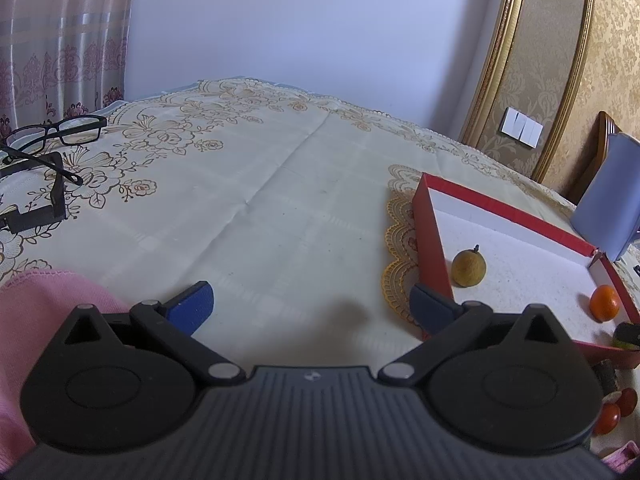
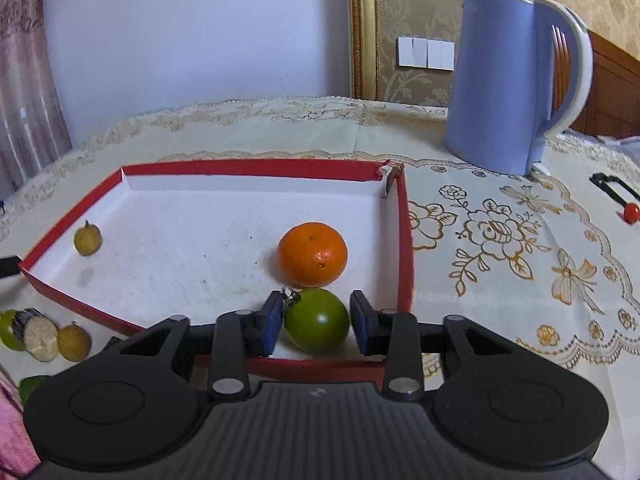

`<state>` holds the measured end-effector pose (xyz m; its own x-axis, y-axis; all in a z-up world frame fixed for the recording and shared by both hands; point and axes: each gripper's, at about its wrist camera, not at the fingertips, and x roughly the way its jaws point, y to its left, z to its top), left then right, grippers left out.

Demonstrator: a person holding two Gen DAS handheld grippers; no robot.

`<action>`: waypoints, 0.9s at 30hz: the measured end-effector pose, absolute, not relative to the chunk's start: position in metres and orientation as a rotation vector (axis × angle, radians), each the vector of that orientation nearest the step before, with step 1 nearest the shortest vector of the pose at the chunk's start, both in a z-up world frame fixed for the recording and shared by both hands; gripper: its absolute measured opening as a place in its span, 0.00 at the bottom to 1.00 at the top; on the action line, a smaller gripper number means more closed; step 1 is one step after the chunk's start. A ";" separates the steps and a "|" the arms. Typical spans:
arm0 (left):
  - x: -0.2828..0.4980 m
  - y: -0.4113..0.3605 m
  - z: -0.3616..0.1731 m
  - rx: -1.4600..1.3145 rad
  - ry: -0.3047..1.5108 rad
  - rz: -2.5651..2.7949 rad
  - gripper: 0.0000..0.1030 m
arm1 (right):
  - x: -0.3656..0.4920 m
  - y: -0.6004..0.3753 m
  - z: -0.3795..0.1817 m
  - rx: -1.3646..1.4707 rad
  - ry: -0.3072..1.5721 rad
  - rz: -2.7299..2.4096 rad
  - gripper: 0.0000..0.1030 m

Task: Organize fruits
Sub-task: 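Carry the green tomato into the tray and open the right gripper, then withdraw the right gripper away from the tray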

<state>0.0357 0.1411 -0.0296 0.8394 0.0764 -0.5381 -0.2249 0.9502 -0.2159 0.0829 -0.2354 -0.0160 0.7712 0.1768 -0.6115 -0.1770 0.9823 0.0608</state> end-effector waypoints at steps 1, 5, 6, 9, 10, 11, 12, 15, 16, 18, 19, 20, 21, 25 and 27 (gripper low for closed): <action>0.036 0.141 -0.030 -0.277 0.554 0.162 1.00 | 0.078 -0.239 -0.013 0.012 0.653 0.188 0.47; 0.036 0.141 -0.030 -0.276 0.555 0.162 1.00 | 0.050 -0.253 -0.003 0.065 0.576 0.175 0.52; 0.036 0.141 -0.030 -0.276 0.555 0.162 1.00 | 0.044 -0.258 -0.002 0.081 0.561 0.141 0.55; 0.036 0.141 -0.030 -0.276 0.555 0.162 1.00 | 0.030 -0.273 -0.002 0.070 0.485 -0.012 0.58; 0.036 0.141 -0.030 -0.276 0.555 0.162 1.00 | 0.029 -0.278 -0.003 0.065 0.480 -0.040 0.58; 0.036 0.141 -0.030 -0.276 0.555 0.162 1.00 | 0.031 -0.283 -0.005 0.065 0.491 -0.071 0.58; 0.036 0.141 -0.030 -0.275 0.555 0.163 1.00 | 0.034 -0.289 -0.007 0.073 0.508 -0.102 0.58; 0.036 0.141 -0.030 -0.276 0.556 0.162 1.00 | 0.042 -0.306 -0.016 0.142 0.545 -0.138 0.58; 0.036 0.141 -0.030 -0.275 0.557 0.163 1.00 | 0.046 -0.308 -0.020 0.143 0.563 -0.154 0.58; 0.036 0.141 -0.030 -0.273 0.558 0.164 1.00 | 0.052 -0.311 -0.028 0.146 0.591 -0.175 0.58; 0.036 0.141 -0.030 -0.273 0.558 0.164 1.00 | 0.054 -0.313 -0.031 0.158 0.605 -0.180 0.58; 0.036 0.141 -0.030 -0.273 0.559 0.164 1.00 | 0.055 -0.314 -0.032 0.164 0.604 -0.182 0.58; 0.036 0.141 -0.031 -0.273 0.559 0.165 1.00 | 0.054 -0.313 -0.032 0.164 0.600 -0.182 0.59; 0.033 0.143 -0.030 -0.293 0.540 0.162 1.00 | 0.055 -0.317 -0.036 0.172 0.603 -0.184 0.64; 0.027 0.145 -0.028 -0.311 0.519 0.148 1.00 | 0.054 -0.318 -0.035 0.181 0.600 -0.181 0.64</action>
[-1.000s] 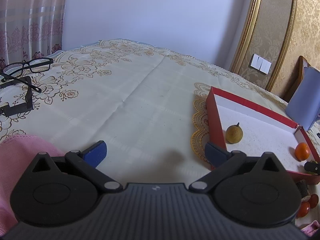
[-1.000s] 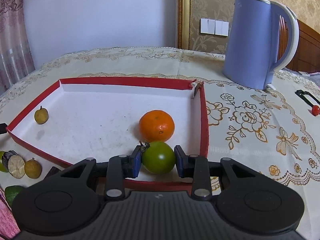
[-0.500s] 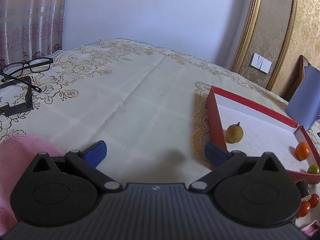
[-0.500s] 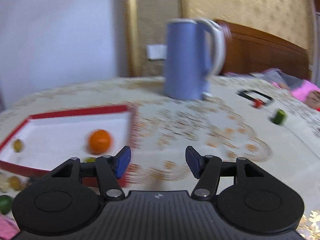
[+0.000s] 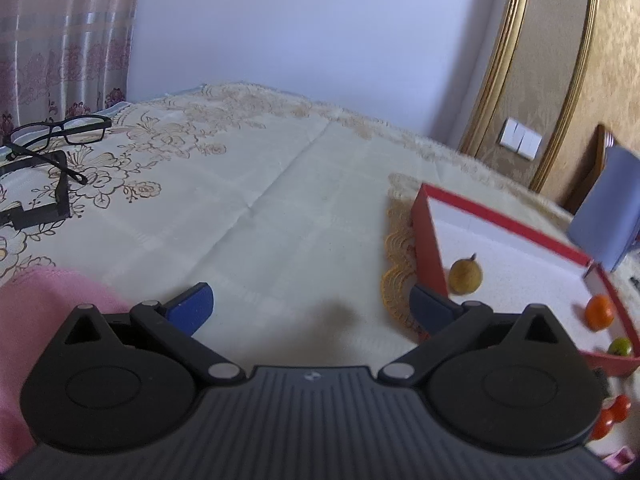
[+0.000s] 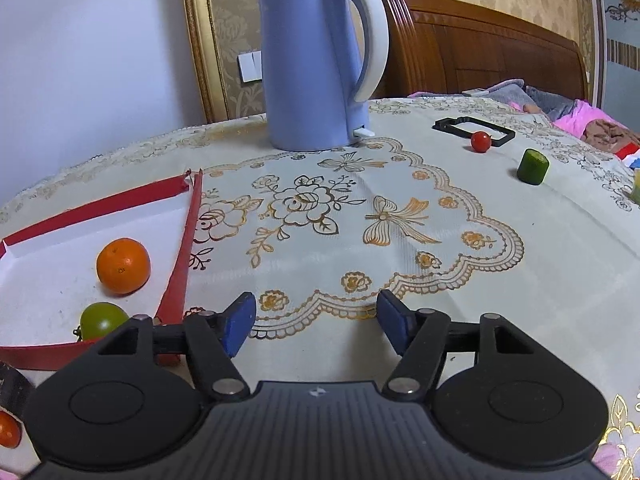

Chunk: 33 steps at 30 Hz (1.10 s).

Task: Organize fruits
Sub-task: 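Withdraw the right gripper away from the tray, then grasp the second green tomato with the left gripper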

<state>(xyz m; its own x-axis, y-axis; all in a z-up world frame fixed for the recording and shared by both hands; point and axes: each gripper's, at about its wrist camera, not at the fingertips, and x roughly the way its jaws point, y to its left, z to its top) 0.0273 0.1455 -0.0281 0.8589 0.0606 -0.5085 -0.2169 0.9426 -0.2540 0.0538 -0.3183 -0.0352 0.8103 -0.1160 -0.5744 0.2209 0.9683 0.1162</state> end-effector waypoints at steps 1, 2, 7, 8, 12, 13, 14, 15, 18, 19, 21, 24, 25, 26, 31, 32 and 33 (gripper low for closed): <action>0.024 0.146 -0.026 -0.308 0.521 0.127 1.00 | 0.054 -0.319 -0.035 0.186 0.599 -0.179 0.65; 0.020 0.145 -0.023 -0.301 0.517 0.113 1.00 | 0.054 -0.320 -0.035 0.189 0.599 -0.176 0.66; -0.009 0.120 -0.008 -0.162 0.479 0.030 1.00 | 0.057 -0.316 -0.035 0.166 0.610 -0.171 0.70; -0.014 0.112 -0.007 -0.128 0.474 0.017 1.00 | 0.057 -0.315 -0.035 0.158 0.613 -0.172 0.71; -0.027 0.085 -0.005 -0.017 0.475 -0.063 1.00 | 0.057 -0.314 -0.035 0.157 0.614 -0.171 0.71; -0.029 0.079 -0.005 0.017 0.469 -0.069 1.00 | 0.057 -0.314 -0.035 0.157 0.614 -0.170 0.72; -0.032 0.072 -0.005 0.062 0.461 -0.073 1.00 | 0.057 -0.314 -0.036 0.155 0.615 -0.169 0.73; -0.034 0.065 -0.006 0.108 0.458 -0.080 1.00 | 0.058 -0.313 -0.036 0.151 0.617 -0.169 0.73; -0.040 0.054 -0.009 0.182 0.451 -0.094 1.00 | 0.058 -0.312 -0.036 0.143 0.621 -0.166 0.75; -0.040 0.052 -0.010 0.193 0.452 -0.100 1.00 | 0.058 -0.312 -0.036 0.144 0.620 -0.166 0.75; -0.036 0.048 -0.013 0.224 0.469 -0.112 1.00 | 0.058 -0.312 -0.036 0.144 0.621 -0.165 0.75; -0.031 0.045 -0.017 0.254 0.492 -0.140 0.84 | 0.058 -0.312 -0.036 0.140 0.622 -0.166 0.75; -0.029 0.045 -0.018 0.249 0.514 -0.157 0.79 | 0.058 -0.312 -0.036 0.140 0.622 -0.166 0.75; -0.029 0.046 -0.019 0.245 0.523 -0.167 0.76 | 0.058 -0.312 -0.036 0.141 0.622 -0.165 0.76; -0.024 0.042 -0.025 0.267 0.556 -0.220 0.53 | 0.059 -0.312 -0.036 0.136 0.625 -0.166 0.76; -0.022 0.042 -0.027 0.267 0.564 -0.224 0.47 | 0.059 -0.312 -0.036 0.136 0.625 -0.165 0.76; -0.021 0.042 -0.028 0.259 0.570 -0.232 0.43 | 0.059 -0.311 -0.036 0.135 0.625 -0.166 0.76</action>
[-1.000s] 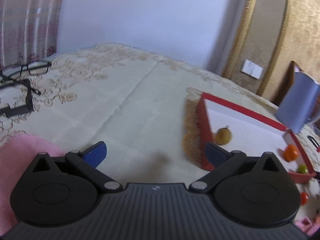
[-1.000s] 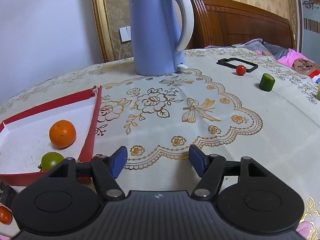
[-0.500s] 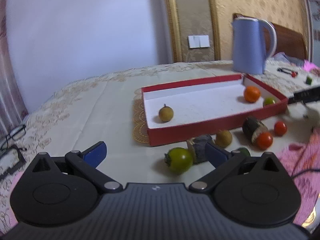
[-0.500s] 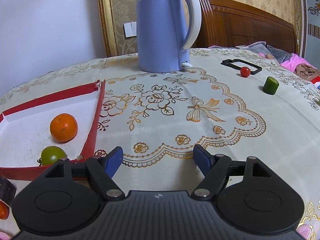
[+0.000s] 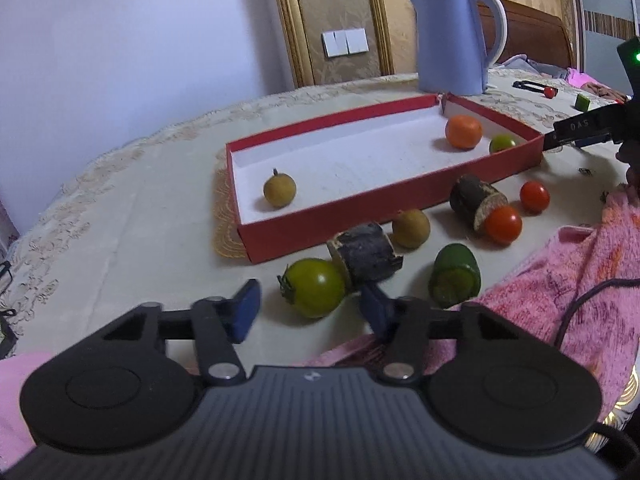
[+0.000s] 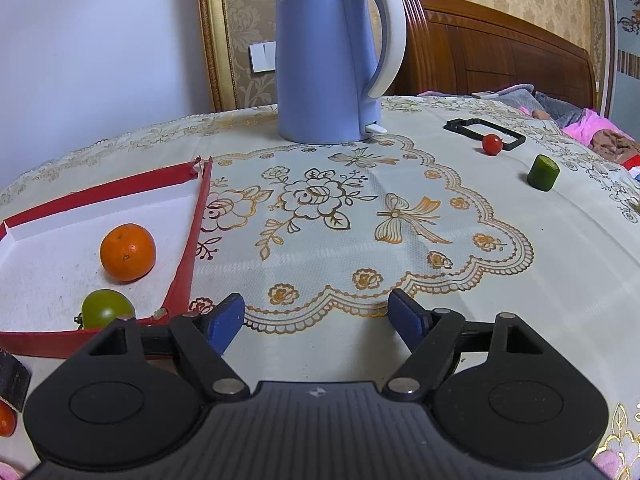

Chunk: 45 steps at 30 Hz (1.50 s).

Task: Organize fruits
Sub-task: 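Grasp the second green tomato with the left gripper, then carry the green tomato into the tray and open the left gripper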

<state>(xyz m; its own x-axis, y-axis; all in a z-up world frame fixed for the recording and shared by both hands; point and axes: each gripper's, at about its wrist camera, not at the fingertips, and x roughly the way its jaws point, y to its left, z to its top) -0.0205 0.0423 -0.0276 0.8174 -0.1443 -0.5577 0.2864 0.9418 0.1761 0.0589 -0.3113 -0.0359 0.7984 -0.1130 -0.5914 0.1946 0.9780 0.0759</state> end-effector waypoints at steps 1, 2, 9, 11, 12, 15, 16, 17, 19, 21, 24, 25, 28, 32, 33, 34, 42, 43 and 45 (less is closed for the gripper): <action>-0.020 0.043 -0.027 0.246 0.573 -0.246 0.36 | 0.059 -0.311 -0.036 0.135 0.625 -0.166 0.77; -0.019 0.043 -0.027 0.240 0.574 -0.252 0.32 | 0.059 -0.311 -0.036 0.135 0.625 -0.166 0.77; -0.022 0.044 -0.028 0.231 0.561 -0.240 0.29 | 0.059 -0.311 -0.036 0.137 0.625 -0.165 0.77; -0.025 0.045 -0.025 0.231 0.554 -0.226 0.29 | 0.059 -0.311 -0.036 0.136 0.625 -0.166 0.77; -0.027 0.046 -0.023 0.227 0.546 -0.223 0.29 | 0.059 -0.311 -0.036 0.136 0.625 -0.166 0.77; -0.033 0.048 -0.011 0.211 0.511 -0.216 0.29 | 0.059 -0.311 -0.036 0.136 0.625 -0.166 0.77; -0.034 0.049 -0.006 0.206 0.496 -0.213 0.29 | 0.059 -0.311 -0.036 0.136 0.626 -0.166 0.78; -0.033 0.050 -0.002 0.198 0.485 -0.216 0.29 | 0.059 -0.311 -0.036 0.135 0.626 -0.166 0.78; -0.028 0.050 0.008 0.182 0.468 -0.216 0.29 | 0.059 -0.310 -0.036 0.132 0.627 -0.165 0.78; -0.022 0.049 0.015 0.173 0.453 -0.207 0.29 | 0.060 -0.310 -0.036 0.132 0.627 -0.163 0.78; -0.005 0.046 0.022 0.138 0.453 -0.214 0.29 | 0.060 -0.310 -0.036 0.131 0.628 -0.164 0.78; 0.001 0.043 0.023 0.134 0.452 -0.216 0.29 | 0.060 -0.310 -0.036 0.128 0.629 -0.164 0.79; 0.021 0.034 0.020 0.136 0.480 -0.218 0.29 | 0.060 -0.309 -0.037 0.120 0.632 -0.164 0.79; 0.049 0.032 0.013 0.074 0.551 -0.242 0.29 | 0.061 -0.308 -0.037 0.120 0.633 -0.163 0.80; 0.054 0.032 0.011 0.064 0.562 -0.246 0.29 | 0.061 -0.308 -0.037 0.119 0.633 -0.163 0.80; 0.058 0.032 0.008 0.059 0.568 -0.245 0.29 | 0.061 -0.308 -0.037 0.119 0.633 -0.163 0.80; 0.074 0.038 -0.011 0.022 0.630 -0.248 0.29 | 0.061 -0.308 -0.037 0.115 0.635 -0.162 0.80; 0.075 0.039 -0.012 0.009 0.630 -0.251 0.29 | 0.061 -0.307 -0.036 0.114 0.636 -0.162 0.80; 0.077 0.042 -0.014 -0.007 0.633 -0.255 0.30 | 0.061 -0.308 -0.036 0.114 0.636 -0.161 0.81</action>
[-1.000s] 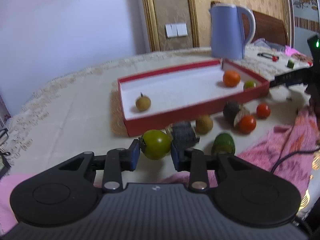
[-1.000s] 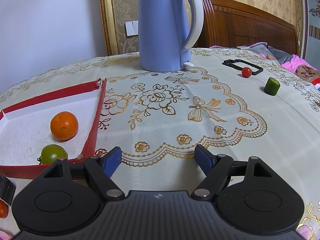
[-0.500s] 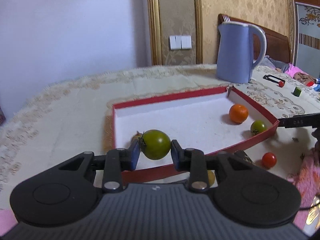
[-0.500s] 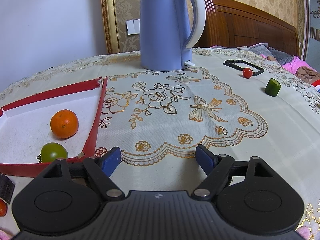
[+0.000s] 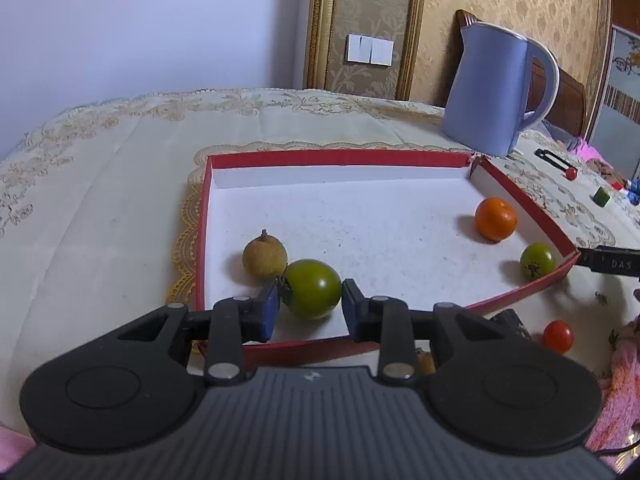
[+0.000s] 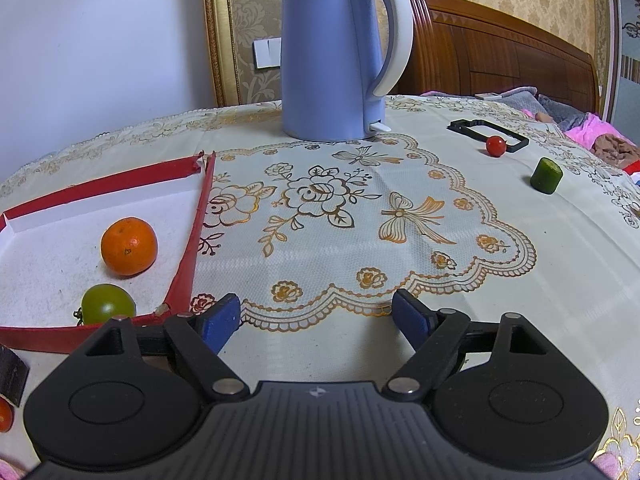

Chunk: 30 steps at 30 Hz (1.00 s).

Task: Organize fruits
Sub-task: 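Carry the green tomato into the tray and open the left gripper, then withdraw the left gripper away from the tray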

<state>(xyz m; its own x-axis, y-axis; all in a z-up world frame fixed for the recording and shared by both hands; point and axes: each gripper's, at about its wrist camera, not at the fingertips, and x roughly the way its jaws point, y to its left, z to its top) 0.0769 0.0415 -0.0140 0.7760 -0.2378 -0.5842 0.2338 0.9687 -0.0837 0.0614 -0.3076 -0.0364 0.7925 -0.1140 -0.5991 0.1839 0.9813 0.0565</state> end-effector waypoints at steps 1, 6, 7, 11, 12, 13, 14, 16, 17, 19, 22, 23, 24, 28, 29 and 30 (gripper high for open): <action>0.078 0.042 -0.015 -0.007 0.632 -0.255 0.30 | 0.061 -0.308 -0.036 0.114 0.636 -0.161 0.81; 0.075 0.043 -0.015 -0.016 0.619 -0.258 0.30 | 0.061 -0.308 -0.036 0.113 0.637 -0.160 0.81; 0.073 0.043 -0.013 -0.014 0.617 -0.260 0.31 | 0.062 -0.308 -0.037 0.111 0.638 -0.160 0.81; 0.055 0.049 -0.003 -0.013 0.568 -0.234 0.42 | 0.062 -0.307 -0.037 0.109 0.639 -0.158 0.81; 0.049 0.053 0.000 -0.020 0.555 -0.228 0.42 | 0.062 -0.307 -0.037 0.109 0.639 -0.158 0.81; 0.042 0.057 0.002 -0.032 0.542 -0.214 0.42 | 0.062 -0.307 -0.037 0.110 0.639 -0.158 0.82; 0.035 0.062 0.003 -0.042 0.532 -0.200 0.42 | 0.062 -0.307 -0.037 0.109 0.639 -0.158 0.82; 0.021 0.073 0.003 -0.058 0.520 -0.179 0.43 | 0.062 -0.307 -0.037 0.109 0.639 -0.158 0.82; 0.015 0.077 0.001 -0.067 0.518 -0.161 0.43 | 0.062 -0.307 -0.037 0.110 0.639 -0.158 0.82; 0.006 0.084 -0.004 -0.075 0.518 -0.123 0.45 | 0.062 -0.307 -0.037 0.110 0.639 -0.158 0.82; 0.004 0.093 -0.013 -0.098 0.537 -0.068 0.46 | 0.062 -0.307 -0.037 0.108 0.640 -0.159 0.82; 0.005 0.096 -0.015 -0.114 0.543 -0.066 0.46 | 0.062 -0.307 -0.037 0.109 0.640 -0.158 0.82; 0.007 0.098 -0.017 -0.129 0.552 -0.063 0.46 | 0.062 -0.307 -0.037 0.108 0.640 -0.158 0.82; 0.013 0.099 -0.023 -0.131 0.565 -0.020 0.54 | 0.062 -0.307 -0.037 0.108 0.640 -0.158 0.82; 0.014 0.099 -0.024 -0.128 0.566 -0.015 0.57 | 0.062 -0.307 -0.037 0.108 0.640 -0.158 0.82; 0.015 0.099 -0.026 -0.122 0.571 -0.010 0.58 | 0.062 -0.307 -0.037 0.108 0.640 -0.158 0.82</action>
<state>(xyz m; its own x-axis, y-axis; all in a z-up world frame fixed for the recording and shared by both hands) 0.0150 0.0989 -0.0256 0.8417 -0.0432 -0.5382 -0.0242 0.9928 -0.1176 0.0623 -0.3072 -0.0366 0.7903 -0.1137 -0.6020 0.1801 0.9823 0.0509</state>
